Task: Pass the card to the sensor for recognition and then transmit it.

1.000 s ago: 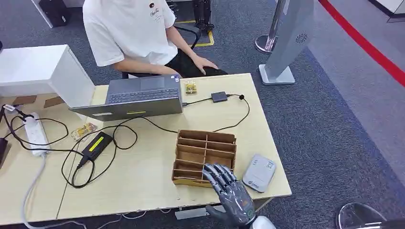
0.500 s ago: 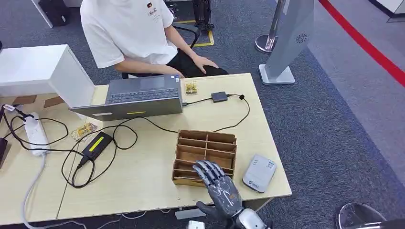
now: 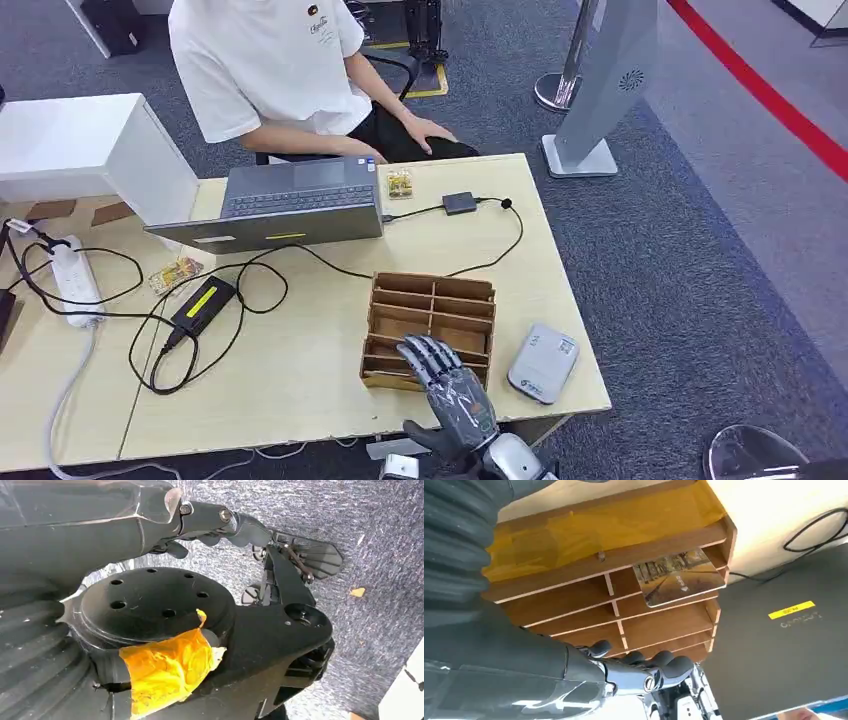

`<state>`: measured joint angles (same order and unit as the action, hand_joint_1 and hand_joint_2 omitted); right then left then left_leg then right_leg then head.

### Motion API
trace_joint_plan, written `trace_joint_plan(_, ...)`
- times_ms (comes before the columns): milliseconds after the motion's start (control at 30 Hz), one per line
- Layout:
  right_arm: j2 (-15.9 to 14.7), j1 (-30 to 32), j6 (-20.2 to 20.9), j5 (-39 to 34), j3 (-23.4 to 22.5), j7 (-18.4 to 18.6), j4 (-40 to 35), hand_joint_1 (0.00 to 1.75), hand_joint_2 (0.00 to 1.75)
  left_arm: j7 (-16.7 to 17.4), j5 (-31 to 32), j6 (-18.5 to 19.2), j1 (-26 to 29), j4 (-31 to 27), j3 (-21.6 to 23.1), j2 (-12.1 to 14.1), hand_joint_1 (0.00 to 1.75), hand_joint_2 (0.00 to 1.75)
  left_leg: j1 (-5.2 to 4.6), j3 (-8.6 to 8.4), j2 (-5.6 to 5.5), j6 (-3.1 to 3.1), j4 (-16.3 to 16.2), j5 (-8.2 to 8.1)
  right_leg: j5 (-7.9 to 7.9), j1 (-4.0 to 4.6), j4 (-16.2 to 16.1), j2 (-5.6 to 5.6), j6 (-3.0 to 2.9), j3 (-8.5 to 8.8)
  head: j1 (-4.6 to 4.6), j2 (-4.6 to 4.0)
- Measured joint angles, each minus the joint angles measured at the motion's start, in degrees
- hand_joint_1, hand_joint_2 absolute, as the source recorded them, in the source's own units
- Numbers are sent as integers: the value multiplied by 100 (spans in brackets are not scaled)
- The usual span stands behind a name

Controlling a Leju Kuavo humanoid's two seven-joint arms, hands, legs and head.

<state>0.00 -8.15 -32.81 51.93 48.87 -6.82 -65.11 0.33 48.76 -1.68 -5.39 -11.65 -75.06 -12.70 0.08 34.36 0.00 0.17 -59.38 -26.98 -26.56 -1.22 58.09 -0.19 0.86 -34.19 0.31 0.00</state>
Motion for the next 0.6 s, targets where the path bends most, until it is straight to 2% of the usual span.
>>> trace_joint_plan(600, 258, -205, 0, -175, 74, -2, 267, 0, 175, -50, -216, -48, -8, 7, -293, -28, 0, 175, 0, -1, 0, 0, 0, 0, 0, 0, 0, 0, 0, 0, -2, 0)
